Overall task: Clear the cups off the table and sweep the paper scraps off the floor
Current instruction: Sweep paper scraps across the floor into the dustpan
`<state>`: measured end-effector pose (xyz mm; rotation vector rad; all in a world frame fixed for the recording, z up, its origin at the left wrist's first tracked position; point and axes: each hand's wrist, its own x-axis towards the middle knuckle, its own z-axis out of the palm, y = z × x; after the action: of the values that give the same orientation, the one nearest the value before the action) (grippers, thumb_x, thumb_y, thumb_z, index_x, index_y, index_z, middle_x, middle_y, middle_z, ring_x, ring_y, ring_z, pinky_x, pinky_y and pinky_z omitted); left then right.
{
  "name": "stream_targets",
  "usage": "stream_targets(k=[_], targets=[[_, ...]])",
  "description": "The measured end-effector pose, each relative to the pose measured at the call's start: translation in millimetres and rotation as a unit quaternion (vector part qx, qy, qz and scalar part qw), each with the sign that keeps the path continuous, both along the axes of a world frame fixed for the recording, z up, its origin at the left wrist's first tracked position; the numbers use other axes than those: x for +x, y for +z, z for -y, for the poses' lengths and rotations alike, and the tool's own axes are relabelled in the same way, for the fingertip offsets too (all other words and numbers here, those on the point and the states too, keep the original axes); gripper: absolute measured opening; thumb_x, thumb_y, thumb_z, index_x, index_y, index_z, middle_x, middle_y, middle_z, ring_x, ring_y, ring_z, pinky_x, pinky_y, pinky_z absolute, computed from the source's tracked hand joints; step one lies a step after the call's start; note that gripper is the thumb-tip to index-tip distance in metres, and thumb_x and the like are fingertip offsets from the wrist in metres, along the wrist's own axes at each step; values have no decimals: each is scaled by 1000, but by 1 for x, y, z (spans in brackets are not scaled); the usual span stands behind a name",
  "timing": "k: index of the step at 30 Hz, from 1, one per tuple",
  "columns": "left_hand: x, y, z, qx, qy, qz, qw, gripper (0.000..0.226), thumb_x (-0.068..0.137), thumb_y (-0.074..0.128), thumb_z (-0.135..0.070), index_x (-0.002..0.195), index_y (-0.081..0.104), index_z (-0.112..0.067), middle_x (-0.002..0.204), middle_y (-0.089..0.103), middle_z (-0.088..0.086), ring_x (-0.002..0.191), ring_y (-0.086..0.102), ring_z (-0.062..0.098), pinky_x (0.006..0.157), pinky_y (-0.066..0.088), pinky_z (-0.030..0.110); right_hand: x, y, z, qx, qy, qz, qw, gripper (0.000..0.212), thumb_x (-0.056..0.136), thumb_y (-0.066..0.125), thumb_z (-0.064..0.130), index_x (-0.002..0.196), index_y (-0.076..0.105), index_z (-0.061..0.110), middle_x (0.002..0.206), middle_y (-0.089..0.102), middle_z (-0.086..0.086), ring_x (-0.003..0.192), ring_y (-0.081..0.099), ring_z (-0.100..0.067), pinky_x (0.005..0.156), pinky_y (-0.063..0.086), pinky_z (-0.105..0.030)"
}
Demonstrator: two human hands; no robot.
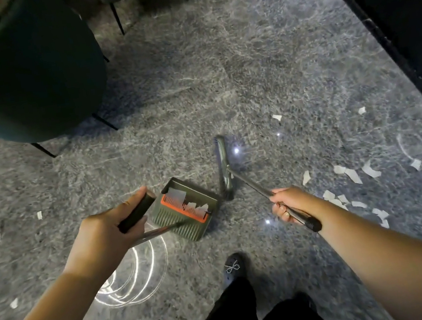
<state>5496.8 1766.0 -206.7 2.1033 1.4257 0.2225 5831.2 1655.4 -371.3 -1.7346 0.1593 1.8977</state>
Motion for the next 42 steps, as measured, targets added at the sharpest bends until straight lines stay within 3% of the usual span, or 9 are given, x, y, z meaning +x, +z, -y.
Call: stream_targets(k=[3,9,12,14,21,28,35,39,42], targets=[[10,1,-9,-4,-15,3,1000,71,77,79,-10,115,47,-61,69,58,-29,55,51,-9,56,35,0,10,5,10,-25,-60,-10,998,16,103,35,10,92,45,18,58,37,-2,29,35,-5,30,26,-12],[43,3,-20,5,-53,-7,999,83,78,77,-21,102,32,-86,76,60,-25,64,58,-3,56,39,8,40,12,62,-39,-139,-1,990,12,103,36,11,93,43,13,63,36,-2,29,35,-5,29,26,-13],[69,5,-16,-8,-81,28,996,71,78,77,-15,113,44,-68,69,59,-34,59,54,-14,55,37,1,53,19,93,-48,-136,32,989,9,102,37,9,101,46,12,59,38,-2,29,37,-5,28,29,-15],[88,5,-13,-5,-94,31,995,69,79,77,-11,122,45,-55,58,60,-20,56,53,-14,53,35,1,64,24,113,-61,-138,48,987,10,102,37,9,99,46,11,57,39,-2,30,38,-6,27,30,-15],[149,1,-9,25,-131,50,990,91,79,77,-14,102,28,-88,64,61,-13,61,56,-7,53,38,6,110,32,167,-76,-171,76,979,11,102,35,6,93,42,6,56,36,-1,28,35,-7,28,29,-17],[212,-5,-4,21,-143,47,988,64,80,76,-12,128,50,-46,62,58,-14,60,55,-12,51,34,2,148,47,178,-26,-261,38,964,15,103,32,7,92,39,12,56,36,-1,30,36,-5,28,29,-17],[258,-9,-33,32,-172,41,984,68,81,76,-18,129,43,-51,67,61,-6,60,59,6,57,45,25,170,65,127,44,-258,21,965,13,103,35,7,110,42,15,60,37,-2,33,37,-4,31,29,-15],[280,-10,-73,39,-194,77,977,68,78,78,-12,125,47,-50,65,63,-19,65,58,-8,57,37,2,187,52,65,56,-208,44,976,23,101,40,8,123,43,15,59,41,-1,37,37,-5,33,30,-18],[294,-9,-105,39,-230,99,968,65,74,79,-3,129,55,-30,63,60,-24,64,52,-23,57,32,-6,199,45,15,56,-170,72,981,28,100,42,6,126,43,15,62,42,-3,40,38,-7,35,30,-19]])
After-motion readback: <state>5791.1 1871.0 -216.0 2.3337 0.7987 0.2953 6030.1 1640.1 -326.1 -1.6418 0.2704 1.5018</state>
